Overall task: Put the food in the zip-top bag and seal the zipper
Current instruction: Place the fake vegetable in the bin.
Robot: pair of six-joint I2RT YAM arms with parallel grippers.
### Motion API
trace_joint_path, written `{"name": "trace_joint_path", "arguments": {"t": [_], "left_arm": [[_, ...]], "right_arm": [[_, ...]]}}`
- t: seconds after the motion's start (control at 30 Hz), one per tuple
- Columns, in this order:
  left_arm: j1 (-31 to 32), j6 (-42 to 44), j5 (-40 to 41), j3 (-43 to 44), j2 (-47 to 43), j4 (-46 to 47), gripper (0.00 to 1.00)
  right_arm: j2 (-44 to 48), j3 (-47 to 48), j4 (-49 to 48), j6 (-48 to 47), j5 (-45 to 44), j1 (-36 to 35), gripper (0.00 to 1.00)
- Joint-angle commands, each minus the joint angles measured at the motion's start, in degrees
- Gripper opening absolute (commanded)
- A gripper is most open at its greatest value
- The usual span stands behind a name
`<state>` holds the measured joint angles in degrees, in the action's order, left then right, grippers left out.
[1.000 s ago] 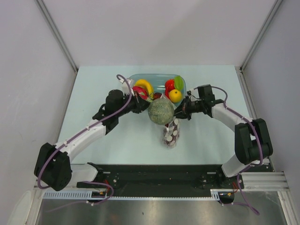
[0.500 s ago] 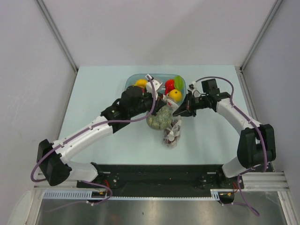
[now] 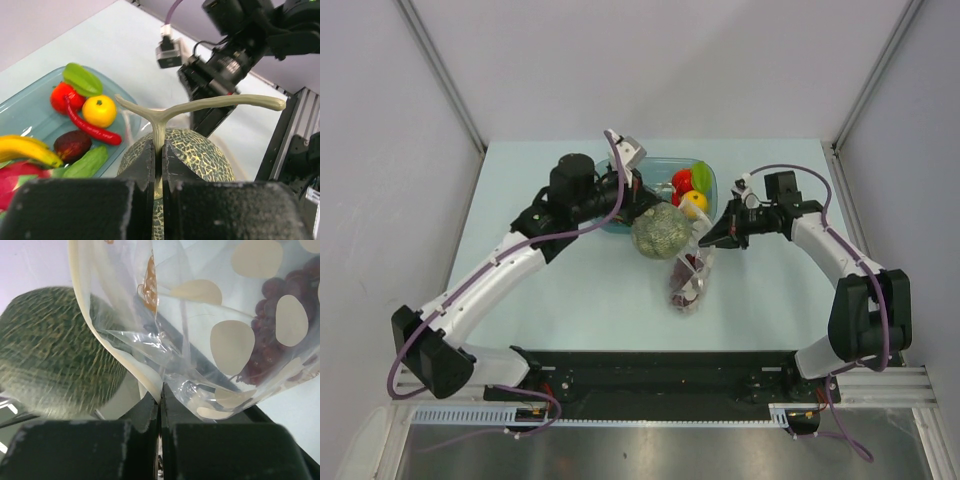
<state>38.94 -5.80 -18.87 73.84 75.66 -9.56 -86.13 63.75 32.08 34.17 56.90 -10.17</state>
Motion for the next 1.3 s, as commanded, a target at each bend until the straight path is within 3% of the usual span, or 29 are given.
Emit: {"name": "trace_joint_path", "arguments": {"t": [0.0, 0.2, 0.33, 0.73, 0.97, 1.0, 1.1, 1.13, 1.23, 1.27], "left_arm": [[-2.29, 6.14, -8.29, 1.22, -5.67, -8.71, 0.00], [-4.48, 12.12, -1.09, 3.49, -5.53, -9.25, 0.00], [-5.36, 14.32, 3.83, 8.50, 3.23, -5.92, 0.00], [-6.24, 15.56, 7.80, 21.78, 27.86, 6.22, 0.00], [-7.12, 15.56, 5.95, 12.13, 25.86, 9.04, 0.01], [-7.21, 15.21, 7.26, 11.42, 25.33, 8.69, 0.04], [-8.35, 14.77, 8.06, 8.95, 24.19, 6.32, 0.29], [-8.70, 14.42, 8.06, 8.51, 24.19, 4.74, 0.50], [-10.54, 11.97, 5.09, 7.73, 22.27, 2.19, 0.71], [-11.68, 10.65, 4.12, 7.20, 20.95, 2.09, 0.73]], "right_arm": [[1.84, -1.34, -7.46, 1.60, 8.39, 0.95, 0.00], [5.00, -3.27, -9.92, 1.25, 6.73, 0.07, 0.00], [5.27, -3.63, -9.93, 0.98, 5.85, -0.28, 0.00], [6.14, -1.78, -7.38, -1.83, 2.95, -0.02, 0.00], [7.11, -1.25, -4.83, -4.29, 2.33, 1.12, 0.00], [7.11, -1.43, -4.74, -4.29, 2.25, 1.12, 0.00], [7.02, -1.78, -5.79, -3.59, 1.98, 0.86, 0.00], [6.94, -1.78, -6.23, -3.59, 1.81, 0.77, 0.00], [6.24, -0.82, -6.59, -3.41, 1.46, 0.33, 0.00], [6.15, -0.56, -6.41, -3.32, 1.45, 0.16, 0.00]]}}
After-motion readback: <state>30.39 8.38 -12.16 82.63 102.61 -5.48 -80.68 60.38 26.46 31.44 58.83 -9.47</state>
